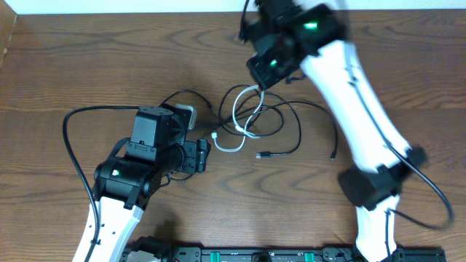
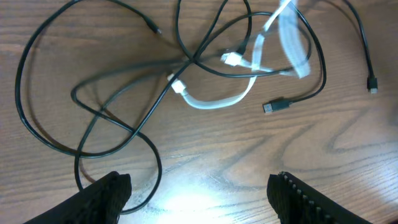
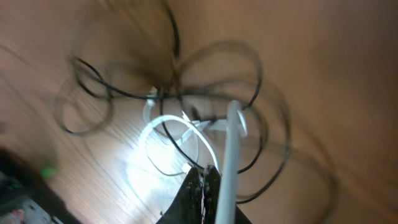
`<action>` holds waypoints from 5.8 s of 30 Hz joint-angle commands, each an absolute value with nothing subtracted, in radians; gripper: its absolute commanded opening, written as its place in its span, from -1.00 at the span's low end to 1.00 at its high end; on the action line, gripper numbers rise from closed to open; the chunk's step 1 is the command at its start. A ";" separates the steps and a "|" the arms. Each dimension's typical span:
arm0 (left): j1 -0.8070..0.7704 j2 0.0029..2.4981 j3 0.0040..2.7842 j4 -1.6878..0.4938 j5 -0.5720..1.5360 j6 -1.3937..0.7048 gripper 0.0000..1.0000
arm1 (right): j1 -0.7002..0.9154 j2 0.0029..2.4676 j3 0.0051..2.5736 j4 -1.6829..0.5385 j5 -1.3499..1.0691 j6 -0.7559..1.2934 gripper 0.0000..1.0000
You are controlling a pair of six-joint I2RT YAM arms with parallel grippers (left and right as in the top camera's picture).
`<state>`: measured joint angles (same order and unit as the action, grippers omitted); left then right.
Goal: Untangle cables
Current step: 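Pull the white cable off the right table edge with the right gripper, then move the right gripper back to the black cable tangle and grasp a cable, then pull the grasped black cable up and to the right with the right gripper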
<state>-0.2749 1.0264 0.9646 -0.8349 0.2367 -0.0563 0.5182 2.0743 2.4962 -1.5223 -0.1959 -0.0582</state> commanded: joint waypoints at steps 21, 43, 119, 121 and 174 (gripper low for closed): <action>-0.270 1.025 0.986 -0.852 0.231 -0.068 0.53 | 0.511 1.442 2.635 -1.459 0.057 -0.044 -0.98; -0.270 1.025 0.986 -0.885 0.231 -0.068 0.53 | -0.020 1.794 2.634 -1.493 0.304 0.002 -0.98; -0.186 1.110 0.984 -0.841 -0.038 -0.299 0.90 | 0.308 2.457 2.570 -1.699 -0.251 -0.453 0.99; -0.186 1.110 0.984 -0.843 -0.039 -0.287 0.89 | 0.356 2.451 2.526 -1.699 -0.196 -0.422 0.98; -0.186 1.181 0.968 -0.881 0.016 -0.256 0.98 | 0.614 1.956 2.057 -1.384 0.045 -0.173 -0.98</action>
